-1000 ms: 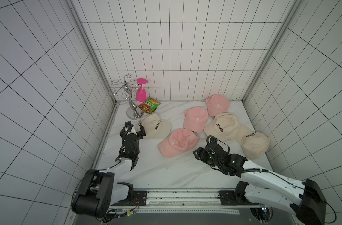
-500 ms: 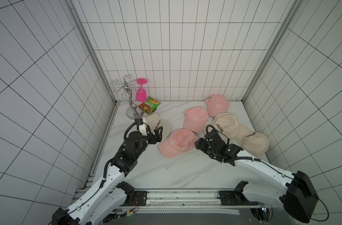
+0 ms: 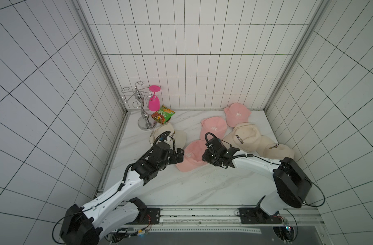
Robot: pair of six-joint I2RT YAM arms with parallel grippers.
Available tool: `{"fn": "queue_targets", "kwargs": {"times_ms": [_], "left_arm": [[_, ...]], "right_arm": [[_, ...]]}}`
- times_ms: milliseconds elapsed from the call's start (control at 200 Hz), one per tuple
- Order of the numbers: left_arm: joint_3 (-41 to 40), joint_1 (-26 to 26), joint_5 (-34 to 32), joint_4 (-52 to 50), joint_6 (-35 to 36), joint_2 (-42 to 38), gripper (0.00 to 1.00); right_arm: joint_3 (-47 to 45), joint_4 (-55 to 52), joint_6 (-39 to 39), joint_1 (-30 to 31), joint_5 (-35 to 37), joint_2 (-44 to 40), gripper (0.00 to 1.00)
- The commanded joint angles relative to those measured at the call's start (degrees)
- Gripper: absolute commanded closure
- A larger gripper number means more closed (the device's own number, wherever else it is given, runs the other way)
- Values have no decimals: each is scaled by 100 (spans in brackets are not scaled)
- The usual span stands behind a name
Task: Stack the baseball caps by color
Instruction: Adjust the baseball cap at the center of the board.
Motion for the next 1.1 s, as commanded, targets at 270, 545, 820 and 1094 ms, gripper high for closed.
{"fn": "queue_targets", "kwargs": {"times_ms": [270,545,820,1094], "left_arm": [[90,-5,-218,-107,442,-56,1],[543,-11,963,66,865,701,1],[547,-21,1463,885,636,1589,6],[288,-9,380,1731,298,2166,28]], "right_arm": [[231,-782,-2577,-115,202,-304,100],[-285,-1320,-4331,-538,-939,-1600,100],[-673,-1203,-4840,-541,-2184,-1860,100],[-335,-1178,-4967,-442,-2921,-1189,100]]}}
